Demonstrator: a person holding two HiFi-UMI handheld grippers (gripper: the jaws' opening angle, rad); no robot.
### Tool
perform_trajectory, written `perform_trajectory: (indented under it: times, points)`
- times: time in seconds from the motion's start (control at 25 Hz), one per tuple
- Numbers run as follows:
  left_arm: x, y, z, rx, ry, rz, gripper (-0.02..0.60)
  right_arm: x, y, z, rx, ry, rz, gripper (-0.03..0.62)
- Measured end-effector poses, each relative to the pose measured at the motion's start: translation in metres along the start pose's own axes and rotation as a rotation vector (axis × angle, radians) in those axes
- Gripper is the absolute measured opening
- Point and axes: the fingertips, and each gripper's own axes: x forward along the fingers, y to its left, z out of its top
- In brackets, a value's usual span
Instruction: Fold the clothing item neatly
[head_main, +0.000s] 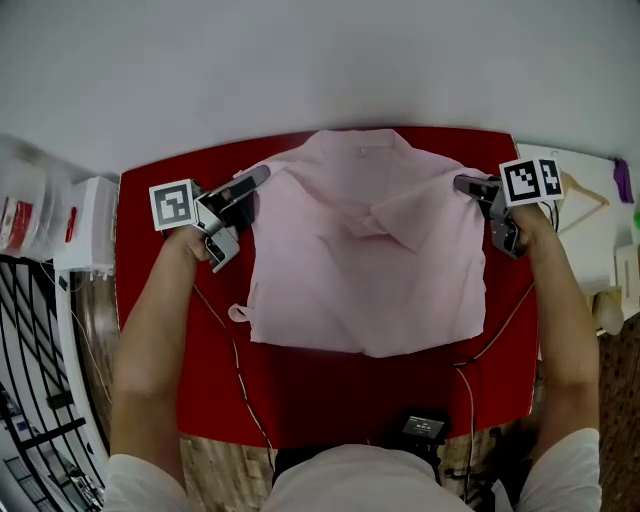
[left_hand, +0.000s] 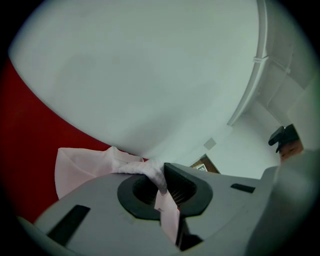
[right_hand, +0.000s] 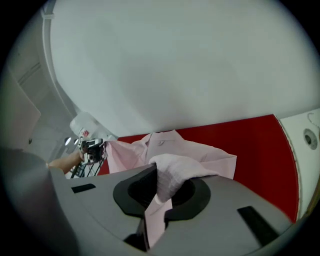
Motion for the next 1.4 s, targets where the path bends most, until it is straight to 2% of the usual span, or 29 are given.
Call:
perform_trajectory:
  times: [0.16,0.36,0.56,0.72,0.84,0.96,1.04,1.2,1.4]
  points:
    - [0.017,0.032,-0.005,-0.057,0.017,0.018,0.015,0.024,-0.024,0.004,0.094,-0.016,-0.003,0.041]
    - [0.025,0.059,-0.004,-0.103,0.012,0.035,0.015,0.045,-0.042,0.013,0.198,-0.061,0.038,0.041]
    - [0.021,0.088,0.001,-0.141,-0.046,0.070,0.016,0.058,-0.062,0.018,0.345,-0.146,0.069,0.043]
    - [0.012,0.110,0.008,-0.145,-0.113,0.135,0.017,0.057,-0.084,0.017,0.428,-0.208,0.053,0.044]
    - [-0.003,0.132,0.018,-0.143,-0.191,0.218,0.017,0.051,-0.102,0.016,0.493,-0.281,0.031,0.081]
    - [-0.010,0.146,0.022,-0.131,-0.218,0.255,0.017,0.042,-0.119,0.019,0.537,-0.355,0.008,0.165]
    - [-0.009,0.150,0.021,-0.120,-0.212,0.265,0.019,0.035,-0.127,0.022,0.557,-0.393,-0.010,0.213]
    - [-0.010,0.150,0.026,-0.114,-0.218,0.263,0.109,0.018,-0.146,0.031,0.555,-0.471,-0.067,0.225]
    - [-0.017,0.144,0.031,-0.066,-0.188,0.278,0.148,0.005,-0.158,0.028,0.441,-0.459,-0.182,0.225]
